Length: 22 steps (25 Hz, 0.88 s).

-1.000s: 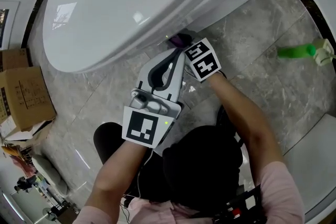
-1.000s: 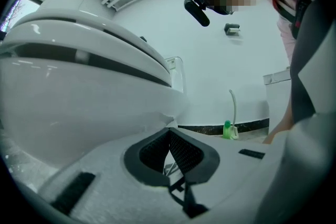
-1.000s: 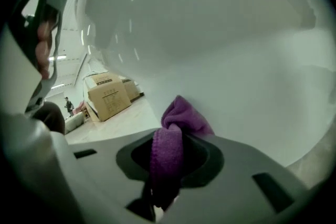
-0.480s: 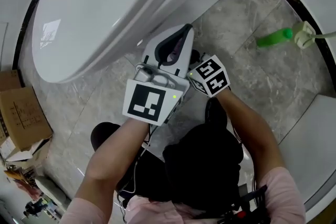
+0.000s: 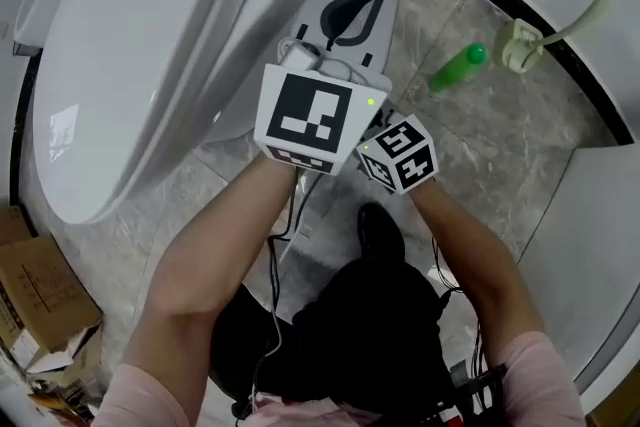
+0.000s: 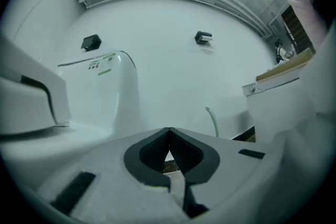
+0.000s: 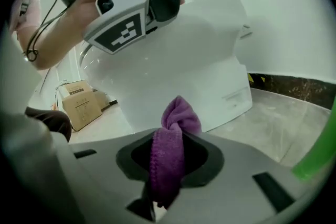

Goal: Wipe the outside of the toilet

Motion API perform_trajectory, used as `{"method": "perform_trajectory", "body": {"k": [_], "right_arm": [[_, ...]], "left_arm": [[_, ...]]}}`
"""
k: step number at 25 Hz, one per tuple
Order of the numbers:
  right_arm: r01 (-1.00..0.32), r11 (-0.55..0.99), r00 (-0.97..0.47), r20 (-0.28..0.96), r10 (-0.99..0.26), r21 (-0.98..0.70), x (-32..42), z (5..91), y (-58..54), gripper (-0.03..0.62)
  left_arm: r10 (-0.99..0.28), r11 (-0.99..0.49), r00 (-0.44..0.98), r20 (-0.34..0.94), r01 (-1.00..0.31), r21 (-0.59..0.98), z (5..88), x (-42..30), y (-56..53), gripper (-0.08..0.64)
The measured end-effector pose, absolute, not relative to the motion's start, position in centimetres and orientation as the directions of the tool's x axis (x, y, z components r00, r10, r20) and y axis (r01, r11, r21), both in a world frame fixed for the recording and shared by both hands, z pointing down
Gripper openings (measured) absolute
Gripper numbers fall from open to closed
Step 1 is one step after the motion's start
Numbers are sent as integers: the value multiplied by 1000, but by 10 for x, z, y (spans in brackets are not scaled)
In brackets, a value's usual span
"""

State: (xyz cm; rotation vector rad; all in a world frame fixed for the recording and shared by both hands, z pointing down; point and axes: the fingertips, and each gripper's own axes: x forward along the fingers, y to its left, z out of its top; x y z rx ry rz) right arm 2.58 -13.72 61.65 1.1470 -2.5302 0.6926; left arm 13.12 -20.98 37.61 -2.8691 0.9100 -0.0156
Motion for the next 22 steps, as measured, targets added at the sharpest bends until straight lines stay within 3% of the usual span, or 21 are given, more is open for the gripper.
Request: {"method": "perform_trajectory", "body": {"k": [6,13,22], "right_arm": [[-786,533,-618,447,-647,-314,57,637,-152,81],[-831,456,-557,464,-689,-319,91,671,-184,81],[-844,448,-536,410,-738,-296,89,673,-268,83]], "left_arm": [[-586,-808,810,30,-581,-98,442,150,-230,6],[-715,-694,684,148,-719,-31,526,82,-261,6],[-754,-639,619,218,-769,-26,569,46,-273,6]]}}
